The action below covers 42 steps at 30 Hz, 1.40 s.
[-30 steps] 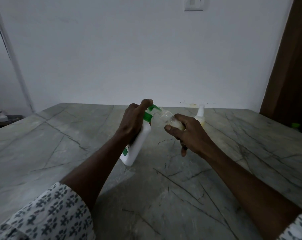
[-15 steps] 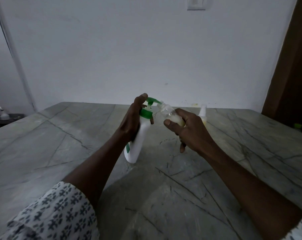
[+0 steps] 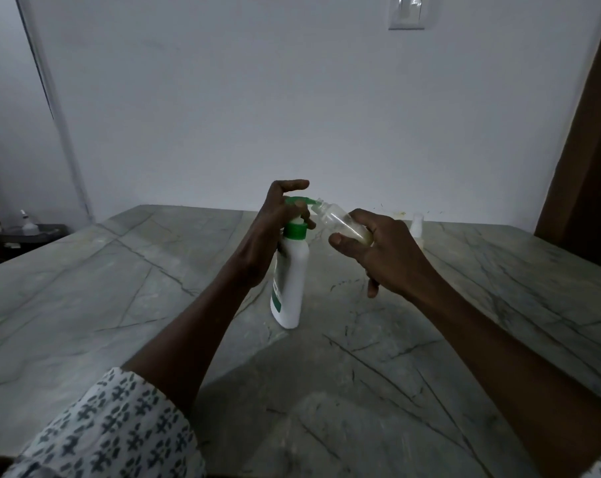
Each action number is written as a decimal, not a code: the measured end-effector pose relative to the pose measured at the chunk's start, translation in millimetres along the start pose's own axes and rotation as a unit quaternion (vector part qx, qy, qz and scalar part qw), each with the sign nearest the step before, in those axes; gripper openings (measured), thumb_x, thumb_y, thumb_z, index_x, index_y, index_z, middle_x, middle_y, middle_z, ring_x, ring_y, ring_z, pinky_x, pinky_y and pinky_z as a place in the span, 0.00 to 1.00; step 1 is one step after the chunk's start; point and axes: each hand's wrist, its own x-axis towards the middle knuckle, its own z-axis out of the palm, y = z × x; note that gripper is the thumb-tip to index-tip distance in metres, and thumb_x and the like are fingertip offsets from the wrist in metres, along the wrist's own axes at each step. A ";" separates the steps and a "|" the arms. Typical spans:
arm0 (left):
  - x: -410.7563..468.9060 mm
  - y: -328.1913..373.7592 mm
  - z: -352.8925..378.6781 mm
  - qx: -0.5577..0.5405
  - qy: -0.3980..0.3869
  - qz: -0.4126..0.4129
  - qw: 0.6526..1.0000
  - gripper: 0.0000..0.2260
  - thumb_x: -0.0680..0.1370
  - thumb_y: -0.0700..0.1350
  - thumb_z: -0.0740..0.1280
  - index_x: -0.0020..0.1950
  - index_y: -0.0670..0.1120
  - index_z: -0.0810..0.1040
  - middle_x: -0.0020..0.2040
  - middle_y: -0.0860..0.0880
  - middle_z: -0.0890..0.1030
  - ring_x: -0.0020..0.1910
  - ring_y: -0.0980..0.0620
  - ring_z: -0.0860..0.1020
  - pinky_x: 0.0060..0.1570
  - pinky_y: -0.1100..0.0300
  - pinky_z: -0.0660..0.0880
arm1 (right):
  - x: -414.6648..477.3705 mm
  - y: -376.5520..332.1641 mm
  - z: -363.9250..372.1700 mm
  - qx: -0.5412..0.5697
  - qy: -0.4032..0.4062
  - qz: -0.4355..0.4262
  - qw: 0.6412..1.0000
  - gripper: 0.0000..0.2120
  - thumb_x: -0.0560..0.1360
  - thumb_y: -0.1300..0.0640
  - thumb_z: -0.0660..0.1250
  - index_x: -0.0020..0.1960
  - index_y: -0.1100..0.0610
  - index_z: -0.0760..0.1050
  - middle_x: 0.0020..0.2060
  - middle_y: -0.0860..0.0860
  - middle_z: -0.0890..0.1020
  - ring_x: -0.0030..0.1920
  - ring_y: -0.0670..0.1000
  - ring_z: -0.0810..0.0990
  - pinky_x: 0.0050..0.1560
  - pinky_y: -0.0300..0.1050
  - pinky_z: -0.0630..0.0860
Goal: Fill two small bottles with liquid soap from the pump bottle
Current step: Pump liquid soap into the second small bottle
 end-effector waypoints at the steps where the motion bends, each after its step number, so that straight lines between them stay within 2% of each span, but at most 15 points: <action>1: -3.9 -2.4 -3.5 0.021 -0.011 -0.001 1.000 0.25 0.74 0.51 0.67 0.71 0.55 0.68 0.57 0.45 0.79 0.52 0.54 0.81 0.54 0.58 0.76 | 0.2 -0.9 -0.6 -0.001 -0.002 0.001 1.000 0.12 0.76 0.49 0.69 0.53 0.56 0.77 0.31 0.54 0.76 0.18 0.51 0.76 0.18 0.42 0.71; 3: -14.0 -6.4 -7.6 0.092 -0.028 0.009 0.995 0.39 0.69 0.52 0.75 0.75 0.61 0.59 0.61 0.55 0.75 0.55 0.64 0.80 0.55 0.63 0.78 | 1.1 -3.2 -1.5 0.002 -0.007 0.005 1.000 0.11 0.76 0.49 0.69 0.53 0.56 0.77 0.30 0.54 0.75 0.18 0.50 0.75 0.18 0.42 0.70; 4: -18.4 -7.8 -8.6 0.123 -0.020 0.023 0.992 0.44 0.68 0.51 0.77 0.77 0.62 0.55 0.63 0.56 0.73 0.57 0.65 0.79 0.55 0.66 0.77 | 1.7 -5.0 -1.6 0.003 -0.010 0.006 1.000 0.11 0.76 0.49 0.69 0.54 0.56 0.77 0.31 0.54 0.76 0.18 0.50 0.75 0.18 0.42 0.70; 8: -26.2 -12.0 -11.7 0.242 -0.002 0.094 0.966 0.49 0.69 0.47 0.76 0.81 0.54 0.48 0.75 0.45 0.66 0.67 0.50 0.72 0.58 0.71 0.71 | 5.7 -9.1 3.0 0.000 -0.020 0.005 1.000 0.15 0.76 0.48 0.69 0.59 0.54 0.76 0.33 0.56 0.77 0.18 0.50 0.76 0.18 0.43 0.72; 10: -29.5 -13.0 -7.4 0.287 0.006 0.106 0.952 0.49 0.71 0.43 0.77 0.82 0.51 0.47 0.76 0.45 0.66 0.66 0.53 0.70 0.56 0.77 0.68 | 6.5 -10.1 4.9 -0.003 -0.017 0.008 1.000 0.16 0.76 0.48 0.69 0.61 0.54 0.76 0.33 0.54 0.77 0.19 0.50 0.76 0.19 0.43 0.73; 12: -31.9 -12.5 -5.4 0.294 0.013 0.111 0.949 0.49 0.72 0.39 0.75 0.82 0.51 0.46 0.70 0.47 0.69 0.55 0.53 0.75 0.51 0.78 0.71 | 6.7 -10.7 6.2 -0.004 -0.016 0.010 1.000 0.16 0.76 0.48 0.69 0.60 0.54 0.76 0.32 0.53 0.76 0.19 0.51 0.76 0.19 0.44 0.74; 14: -32.2 -9.5 -7.7 0.272 0.000 0.104 0.957 0.47 0.70 0.39 0.71 0.81 0.53 0.46 0.62 0.46 0.74 0.48 0.50 0.79 0.46 0.73 0.77 | 6.7 -11.2 6.1 0.005 -0.018 0.012 1.000 0.15 0.76 0.48 0.70 0.59 0.54 0.77 0.32 0.53 0.76 0.19 0.52 0.76 0.19 0.45 0.75; 16: -30.9 -7.0 -10.2 0.258 0.000 0.097 0.961 0.45 0.70 0.38 0.68 0.80 0.55 0.48 0.58 0.46 0.77 0.48 0.50 0.80 0.45 0.71 0.78 | 6.7 -11.2 6.0 0.010 -0.026 0.013 1.000 0.14 0.76 0.49 0.70 0.58 0.54 0.77 0.32 0.53 0.76 0.20 0.53 0.77 0.19 0.46 0.76; 19: -29.1 -5.9 -5.4 0.255 0.025 0.099 0.962 0.41 0.73 0.32 0.68 0.78 0.54 0.53 0.59 0.47 0.77 0.50 0.55 0.80 0.44 0.78 0.74 | 6.5 -10.6 7.4 0.008 -0.032 0.016 0.999 0.15 0.76 0.48 0.69 0.59 0.55 0.76 0.32 0.52 0.76 0.20 0.51 0.77 0.20 0.46 0.76; 21: -27.4 -5.9 -0.2 0.262 0.049 0.107 0.958 0.37 0.73 0.31 0.69 0.76 0.51 0.57 0.56 0.48 0.79 0.47 0.57 0.80 0.42 0.79 0.72 | 7.3 -9.8 7.7 0.011 -0.027 0.021 0.999 0.17 0.76 0.48 0.69 0.61 0.55 0.76 0.32 0.50 0.76 0.20 0.50 0.76 0.20 0.46 0.77; 24: -23.3 -7.4 3.9 0.269 0.064 0.120 0.954 0.35 0.74 0.32 0.71 0.76 0.48 0.60 0.51 0.47 0.81 0.46 0.54 0.80 0.43 0.80 0.72 | 7.8 -8.5 4.7 0.009 -0.023 0.029 0.999 0.18 0.77 0.49 0.69 0.63 0.56 0.76 0.31 0.48 0.75 0.19 0.49 0.76 0.20 0.45 0.76; 27: -21.1 -9.7 7.3 0.282 0.055 0.127 0.949 0.37 0.72 0.31 0.71 0.76 0.49 0.59 0.52 0.45 0.81 0.48 0.49 0.81 0.44 0.81 0.71 | 5.7 -6.3 1.6 0.010 -0.020 0.032 0.999 0.17 0.77 0.49 0.69 0.61 0.57 0.76 0.30 0.49 0.73 0.19 0.48 0.75 0.20 0.45 0.76; 33: -20.0 -11.7 12.8 0.286 0.032 0.131 0.949 0.40 0.70 0.30 0.70 0.76 0.51 0.58 0.49 0.51 0.81 0.44 0.55 0.80 0.43 0.78 0.73 | -3.5 3.0 -0.2 0.022 -0.003 0.039 0.999 0.18 0.77 0.50 0.68 0.63 0.58 0.75 0.32 0.49 0.73 0.19 0.45 0.74 0.20 0.42 0.74; 37: -19.2 -10.3 22.3 0.281 0.058 0.132 0.949 0.35 0.70 0.30 0.72 0.73 0.47 0.63 0.48 0.51 0.80 0.43 0.54 0.80 0.44 0.77 0.73 | -4.1 8.1 -1.1 0.032 -0.001 0.055 0.998 0.20 0.77 0.50 0.69 0.65 0.56 0.74 0.32 0.49 0.73 0.19 0.46 0.74 0.21 0.45 0.77; 42: -20.2 -5.4 23.2 0.283 0.075 0.109 0.950 0.29 0.71 0.31 0.74 0.68 0.45 0.67 0.51 0.52 0.79 0.44 0.59 0.79 0.43 0.80 0.72 | -5.7 10.2 4.2 0.015 -0.012 0.058 0.998 0.16 0.76 0.49 0.69 0.61 0.56 0.75 0.34 0.55 0.76 0.20 0.48 0.76 0.19 0.43 0.75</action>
